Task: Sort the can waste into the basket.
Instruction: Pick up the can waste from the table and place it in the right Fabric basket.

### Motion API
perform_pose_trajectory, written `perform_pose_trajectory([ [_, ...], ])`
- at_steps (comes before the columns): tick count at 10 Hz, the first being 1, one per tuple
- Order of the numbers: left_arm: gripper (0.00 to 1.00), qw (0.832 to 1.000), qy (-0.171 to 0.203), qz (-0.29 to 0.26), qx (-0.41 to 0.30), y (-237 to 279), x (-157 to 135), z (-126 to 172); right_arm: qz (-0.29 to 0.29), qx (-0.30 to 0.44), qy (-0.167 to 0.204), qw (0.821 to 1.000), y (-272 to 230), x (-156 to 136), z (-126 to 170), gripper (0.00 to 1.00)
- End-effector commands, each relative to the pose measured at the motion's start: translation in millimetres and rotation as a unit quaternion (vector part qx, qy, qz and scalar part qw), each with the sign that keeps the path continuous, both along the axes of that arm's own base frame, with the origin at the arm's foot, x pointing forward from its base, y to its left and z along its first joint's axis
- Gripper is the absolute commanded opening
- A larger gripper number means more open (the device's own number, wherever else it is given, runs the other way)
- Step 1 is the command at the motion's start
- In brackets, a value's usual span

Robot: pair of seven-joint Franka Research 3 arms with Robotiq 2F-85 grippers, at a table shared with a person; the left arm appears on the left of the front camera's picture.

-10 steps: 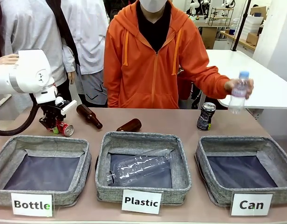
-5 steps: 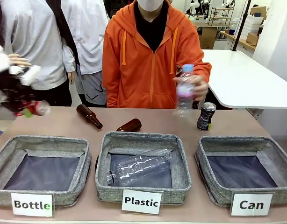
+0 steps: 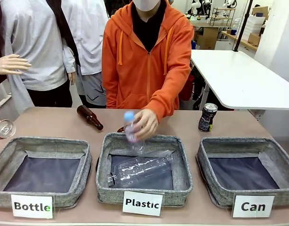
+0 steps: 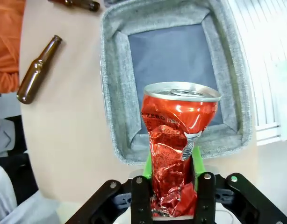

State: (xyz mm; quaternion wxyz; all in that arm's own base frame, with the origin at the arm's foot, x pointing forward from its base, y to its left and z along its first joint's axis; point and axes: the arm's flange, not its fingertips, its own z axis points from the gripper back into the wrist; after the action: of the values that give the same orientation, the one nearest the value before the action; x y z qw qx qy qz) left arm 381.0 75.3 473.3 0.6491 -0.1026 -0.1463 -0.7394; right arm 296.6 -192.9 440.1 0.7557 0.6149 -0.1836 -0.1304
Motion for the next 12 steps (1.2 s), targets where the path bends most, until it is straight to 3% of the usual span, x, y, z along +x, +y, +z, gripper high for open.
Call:
perform_pose_trajectory([
  [1, 0.00, 1.000, 0.024, -0.002, 0.009, -4, 20, 3, 0.005, -0.001, -0.014, 1.000, -1, 0, 1, 1.00],
  [3, 0.00, 1.000, 0.024, -0.002, 0.009, -4, 20, 3, 0.005, -0.001, -0.014, 1.000, -1, 0, 1, 1.00],
  [4, 0.34, 1.000, 0.010, -0.004, 0.003, -6, 11, -2, 0.005, -0.001, -0.014, 1.000, -1, 0, 1, 1.00],
  [5, 0.34, 0.997, -0.018, -0.032, -0.067, -50, 7, 1, 0.005, -0.001, -0.014, 1.000, -1, 0, 1, 1.00],
  [7, 0.34, 0.995, -0.027, -0.072, -0.056, -130, 11, 22, 0.005, -0.001, -0.014, 1.000, -1, 0, 1, 1.00],
  [8, 0.34, 0.999, -0.023, -0.014, -0.037, -147, 16, 25, 0.005, -0.001, -0.014, 1.000, -1, 0, 1, 1.00],
  [9, 0.34, 0.999, -0.022, 0.005, -0.041, -161, 14, 24, 0.005, -0.001, -0.014, 1.000, -1, 0, 1, 1.00],
  [10, 0.34, 0.999, -0.022, -0.017, -0.046, -192, 11, 34, 0.000, 0.000, 0.000, 1.000, 0, 0, 0, 1.00],
  [11, 0.34, 0.992, 0.010, 0.013, -0.121, -248, 8, 54, 0.019, -0.032, -0.038, 0.999, -33, -20, 40, 1.00],
  [12, 0.34, 0.991, 0.020, -0.052, -0.125, -325, -6, 66, 0.042, -0.071, -0.059, 0.995, -77, -54, 85, 1.00],
])
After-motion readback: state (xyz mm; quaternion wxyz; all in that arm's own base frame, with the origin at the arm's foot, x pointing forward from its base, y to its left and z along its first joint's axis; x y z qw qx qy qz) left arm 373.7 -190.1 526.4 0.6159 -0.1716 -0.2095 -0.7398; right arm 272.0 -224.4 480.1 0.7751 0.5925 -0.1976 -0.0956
